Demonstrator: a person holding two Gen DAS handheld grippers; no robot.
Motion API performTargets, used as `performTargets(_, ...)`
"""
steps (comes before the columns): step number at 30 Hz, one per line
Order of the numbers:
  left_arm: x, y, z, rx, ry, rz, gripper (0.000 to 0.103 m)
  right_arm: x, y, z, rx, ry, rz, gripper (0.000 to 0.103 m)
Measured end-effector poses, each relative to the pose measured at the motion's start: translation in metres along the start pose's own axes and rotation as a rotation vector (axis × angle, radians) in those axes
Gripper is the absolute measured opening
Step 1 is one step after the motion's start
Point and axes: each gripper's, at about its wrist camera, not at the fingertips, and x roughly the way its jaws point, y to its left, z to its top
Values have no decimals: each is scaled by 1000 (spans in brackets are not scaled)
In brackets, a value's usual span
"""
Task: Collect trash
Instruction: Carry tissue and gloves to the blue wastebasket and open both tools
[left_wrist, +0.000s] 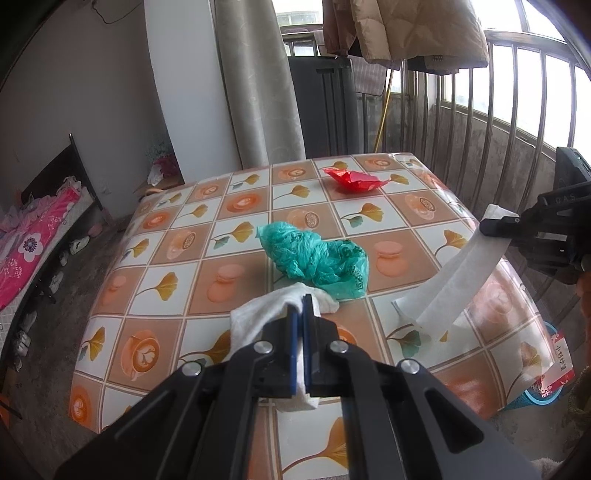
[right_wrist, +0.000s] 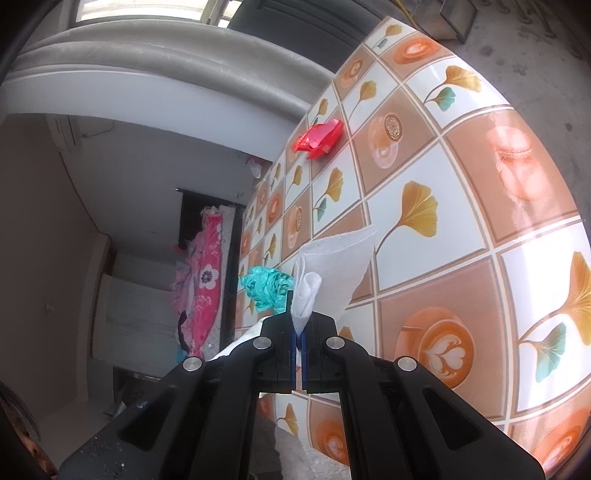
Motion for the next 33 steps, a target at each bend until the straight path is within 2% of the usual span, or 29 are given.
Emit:
performTargets(7, -14, -2, 6, -18, -43, -16, 2, -10, 2, 2, -11, -15, 18, 0)
performTargets(19, -51, -9, 32, -107, -171, -239, 2, -49, 14, 12, -49, -92, 45, 0)
performTargets(24, -56, -21, 43, -116, -187, -326, 2, -76, 8, 15, -50, -143, 48, 0)
performTargets(30, -62, -49, 61, -102, -195, -449, 2, -131, -2, 17, -57, -234, 11, 0)
performTargets(33, -61, -72, 70, -70, -184, -509, 2, -163, -12, 15, -56, -283, -50, 0)
